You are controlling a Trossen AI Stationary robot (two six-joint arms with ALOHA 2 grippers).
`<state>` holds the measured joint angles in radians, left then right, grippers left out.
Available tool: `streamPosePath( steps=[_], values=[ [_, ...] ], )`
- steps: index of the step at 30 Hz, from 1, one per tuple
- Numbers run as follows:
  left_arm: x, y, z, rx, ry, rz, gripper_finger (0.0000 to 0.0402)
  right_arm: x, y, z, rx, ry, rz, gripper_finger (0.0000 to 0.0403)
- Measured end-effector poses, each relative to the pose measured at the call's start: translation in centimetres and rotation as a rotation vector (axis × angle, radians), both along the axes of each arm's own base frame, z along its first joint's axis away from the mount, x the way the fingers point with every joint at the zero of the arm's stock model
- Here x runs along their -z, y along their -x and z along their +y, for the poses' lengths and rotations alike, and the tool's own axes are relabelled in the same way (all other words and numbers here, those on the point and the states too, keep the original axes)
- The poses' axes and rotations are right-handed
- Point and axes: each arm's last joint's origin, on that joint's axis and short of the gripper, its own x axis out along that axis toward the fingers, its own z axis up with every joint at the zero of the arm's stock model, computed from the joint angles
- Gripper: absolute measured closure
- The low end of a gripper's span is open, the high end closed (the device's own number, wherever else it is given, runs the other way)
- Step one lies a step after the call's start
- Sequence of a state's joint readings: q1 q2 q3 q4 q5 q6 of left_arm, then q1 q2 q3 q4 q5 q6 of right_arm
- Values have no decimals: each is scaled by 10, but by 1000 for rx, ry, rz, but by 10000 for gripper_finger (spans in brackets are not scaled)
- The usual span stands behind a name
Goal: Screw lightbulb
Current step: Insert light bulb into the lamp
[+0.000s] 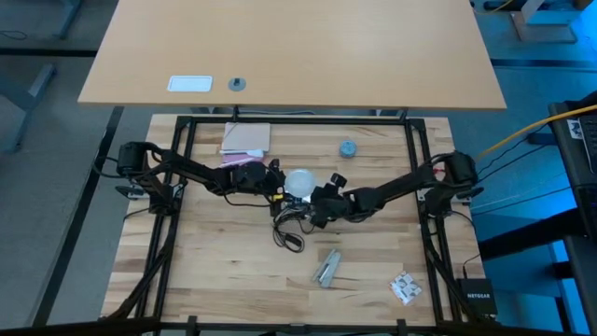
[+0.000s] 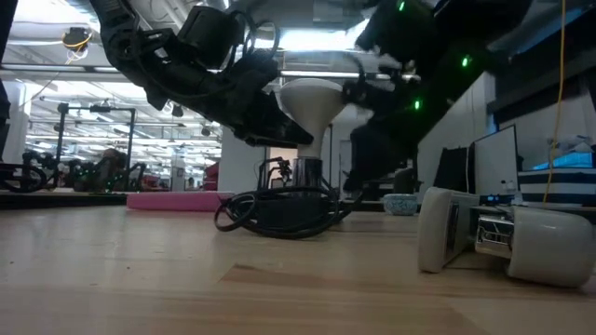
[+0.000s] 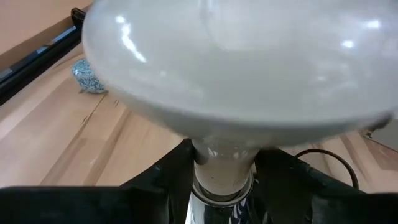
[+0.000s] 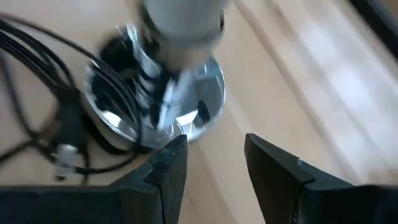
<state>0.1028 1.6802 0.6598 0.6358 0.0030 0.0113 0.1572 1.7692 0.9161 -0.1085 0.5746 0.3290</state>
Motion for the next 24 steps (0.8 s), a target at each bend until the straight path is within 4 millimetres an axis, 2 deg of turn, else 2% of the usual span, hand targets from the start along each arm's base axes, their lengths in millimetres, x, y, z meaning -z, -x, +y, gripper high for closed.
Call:
streamPosePath(
  steps=[3, 9, 15, 18, 24],
  values=[
    [0, 0, 0, -3, 3, -1, 249, -11, -2, 8, -45, -3, -62, 238],
    [0, 0, 0, -5, 2, -2, 249, -19, -9, 29, -160, -26, -176, 238],
    [0, 0, 0, -7, 1, -2, 249, -19, -9, 32, -154, -9, -190, 238],
    [0, 0, 1, -8, 1, -2, 249, -13, -11, 32, -154, 5, -178, 238],
    [0, 0, 1, -8, 1, -3, 249, 15, -22, 35, -161, 7, -177, 238]
  ],
)
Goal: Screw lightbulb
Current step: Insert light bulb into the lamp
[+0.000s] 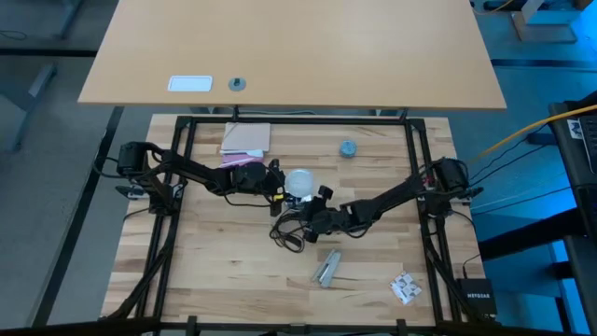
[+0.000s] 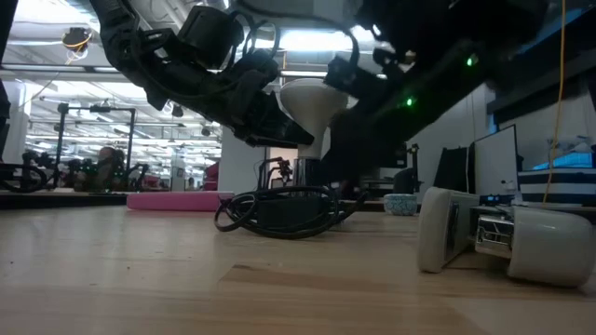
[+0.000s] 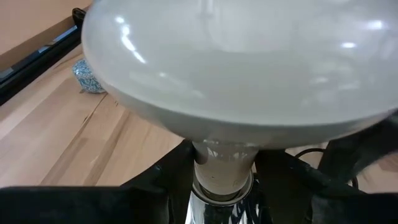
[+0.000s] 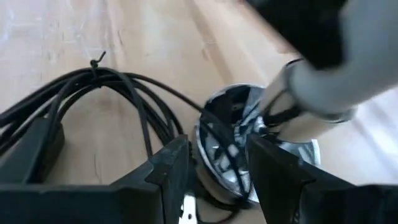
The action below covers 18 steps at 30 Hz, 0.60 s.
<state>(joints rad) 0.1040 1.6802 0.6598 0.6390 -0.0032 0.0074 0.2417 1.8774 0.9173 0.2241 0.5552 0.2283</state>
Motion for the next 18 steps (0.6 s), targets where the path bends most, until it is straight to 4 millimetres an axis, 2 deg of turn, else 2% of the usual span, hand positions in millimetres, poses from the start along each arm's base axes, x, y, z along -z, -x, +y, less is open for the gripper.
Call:
streamPosePath(
  steps=[8, 12, 18],
  values=[
    [0, 0, 0, 0, 0, 0, 249, 27, -6, 1, 17, 7, 14, 238],
    [0, 0, 0, -2, 2, 0, 249, 35, -5, 0, 86, -14, 22, 241],
    [0, 0, 0, -6, 3, 0, 249, 38, -1, -3, 164, -45, 31, 282]
  ],
)
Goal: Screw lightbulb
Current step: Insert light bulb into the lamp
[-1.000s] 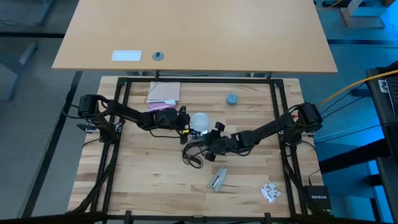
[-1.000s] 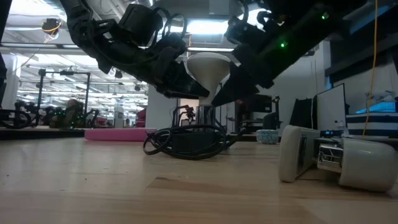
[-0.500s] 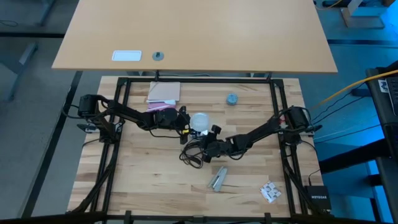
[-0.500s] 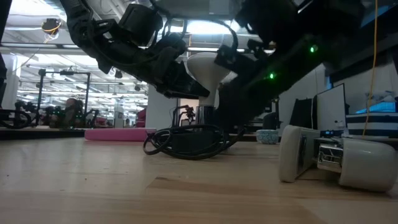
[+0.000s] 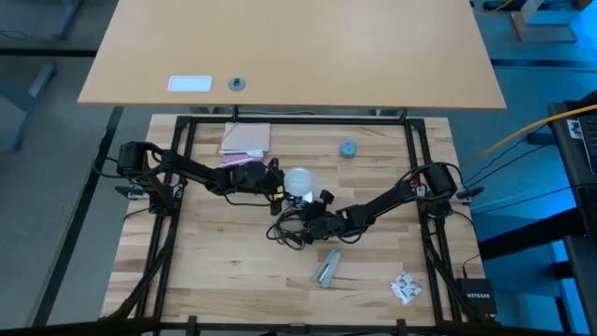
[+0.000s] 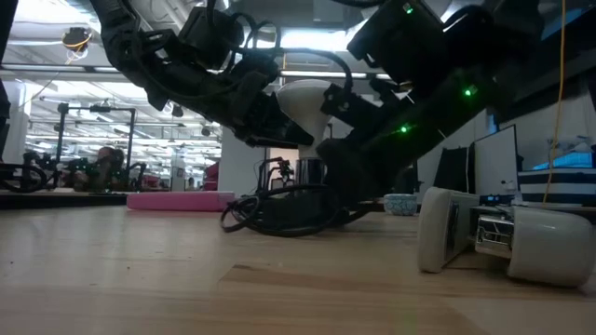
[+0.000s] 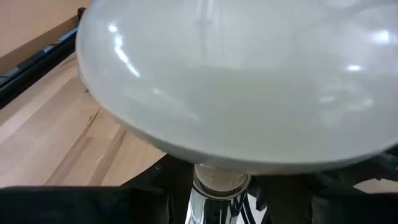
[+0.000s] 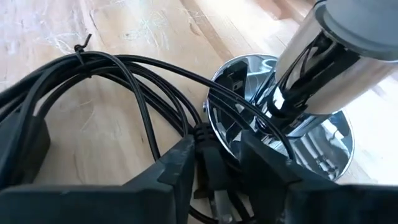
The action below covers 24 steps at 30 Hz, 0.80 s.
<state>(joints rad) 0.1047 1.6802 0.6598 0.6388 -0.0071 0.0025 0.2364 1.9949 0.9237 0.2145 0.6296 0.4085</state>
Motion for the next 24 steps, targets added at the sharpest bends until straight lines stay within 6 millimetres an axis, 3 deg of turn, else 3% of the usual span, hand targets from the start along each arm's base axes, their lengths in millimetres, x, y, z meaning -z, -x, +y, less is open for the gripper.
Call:
streamPosePath(
  steps=[8, 24],
  values=[
    [0, 0, 0, -7, 0, 2, 249, 2, 1, -2, 11, -2, 12, 327],
    [0, 0, 0, -5, -1, 4, 249, -18, 21, -9, 66, 58, 143, 329]
  ],
)
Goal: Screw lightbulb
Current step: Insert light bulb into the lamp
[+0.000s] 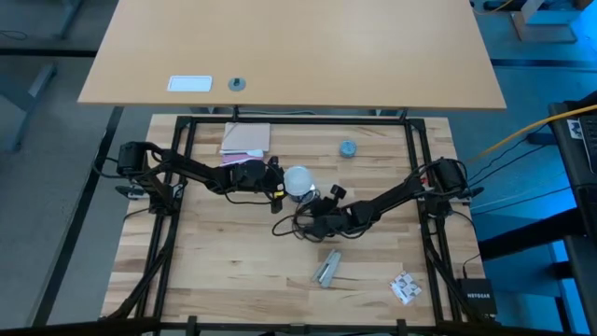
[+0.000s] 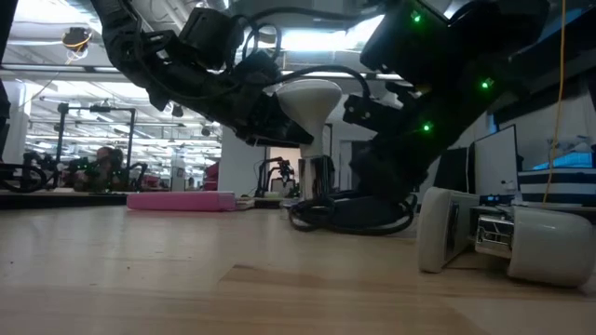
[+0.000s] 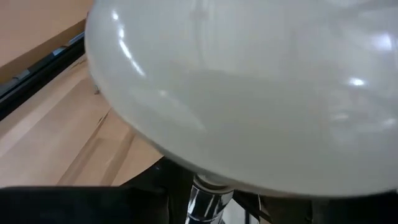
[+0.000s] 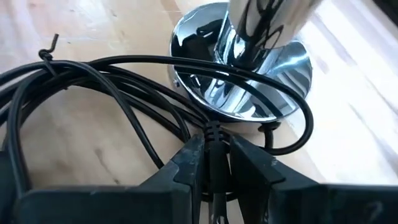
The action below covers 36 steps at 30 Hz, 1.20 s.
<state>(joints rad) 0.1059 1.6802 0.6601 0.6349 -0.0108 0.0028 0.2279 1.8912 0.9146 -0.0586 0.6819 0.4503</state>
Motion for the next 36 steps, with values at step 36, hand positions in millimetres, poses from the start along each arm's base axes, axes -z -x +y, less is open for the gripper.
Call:
streamPosePath(
  steps=[36],
  values=[
    [2, 1, -2, 15, 11, 12, 249, -2, -5, 5, -188, -73, 38, 234]
  ],
)
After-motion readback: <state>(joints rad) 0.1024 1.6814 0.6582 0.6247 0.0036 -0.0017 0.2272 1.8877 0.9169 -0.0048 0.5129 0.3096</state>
